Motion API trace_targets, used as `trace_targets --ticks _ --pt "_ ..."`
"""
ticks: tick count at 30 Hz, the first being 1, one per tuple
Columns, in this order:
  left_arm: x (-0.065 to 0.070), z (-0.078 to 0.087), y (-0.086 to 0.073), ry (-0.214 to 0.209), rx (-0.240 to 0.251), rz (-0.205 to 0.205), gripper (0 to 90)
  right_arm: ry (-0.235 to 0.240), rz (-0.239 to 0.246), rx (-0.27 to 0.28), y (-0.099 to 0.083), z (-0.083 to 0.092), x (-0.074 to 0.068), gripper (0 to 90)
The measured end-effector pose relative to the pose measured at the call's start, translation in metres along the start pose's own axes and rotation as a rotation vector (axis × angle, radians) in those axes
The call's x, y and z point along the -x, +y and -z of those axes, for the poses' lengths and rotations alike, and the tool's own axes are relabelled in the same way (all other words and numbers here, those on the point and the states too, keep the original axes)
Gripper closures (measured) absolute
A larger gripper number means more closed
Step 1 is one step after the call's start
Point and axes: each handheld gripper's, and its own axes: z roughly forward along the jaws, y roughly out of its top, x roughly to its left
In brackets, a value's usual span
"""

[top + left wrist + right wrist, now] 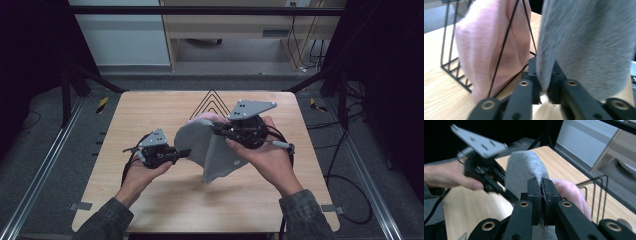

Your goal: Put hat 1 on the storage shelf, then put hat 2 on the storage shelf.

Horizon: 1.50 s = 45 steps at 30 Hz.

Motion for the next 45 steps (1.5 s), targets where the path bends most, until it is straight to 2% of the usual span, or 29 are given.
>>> trace_targets --ticks 1,6,11,15,20,25,30,33,35,39,42,45 --pt "0.000 0.004 0.004 -0.006 0.003 0.001 85.3 -0.007 -0.003 -0.002 -0.002 0.001 0.002 86.5" --pt "0.006 0.026 0.031 0.027 -0.023 -0.053 85.4 -0.043 -0.034 0.005 -0.008 0.007 0.013 86.4" --pt "0.004 0.046 0.061 0.065 -0.039 -0.081 85.5 -0.059 -0.057 0.037 -0.008 0.011 0.019 86.4" --pt "0.002 0.061 0.083 0.090 -0.022 -0.088 85.6 -0.062 -0.060 0.065 0.000 0.016 0.020 86.4" --pt "0.000 0.069 0.109 0.120 -0.012 -0.090 85.6 -0.078 -0.059 0.088 0.016 0.024 0.023 86.4" --pt "0.002 0.072 0.131 0.128 -0.036 -0.106 85.8 -0.100 -0.069 0.108 0.028 0.034 0.028 86.4" --pt "0.010 0.076 0.146 0.131 -0.047 -0.146 86.0 -0.123 -0.081 0.110 0.036 0.043 0.030 86.4" --pt "0.011 0.079 0.155 0.128 -0.025 -0.153 86.0 -0.123 -0.109 0.131 0.039 0.048 0.034 86.4" --pt "0.010 0.081 0.159 0.127 -0.005 -0.144 86.1 -0.127 -0.107 0.128 0.041 0.049 0.037 86.4" --pt "0.010 0.080 0.163 0.139 -0.006 -0.166 86.1 -0.125 -0.108 0.125 0.040 0.044 0.044 86.4" --pt "0.005 0.080 0.166 0.141 0.025 -0.149 86.1 -0.123 -0.130 0.144 0.039 0.038 0.053 86.4" --pt "0.001 0.077 0.169 0.145 0.031 -0.155 86.1 -0.133 -0.138 0.165 0.042 0.035 0.060 86.4"
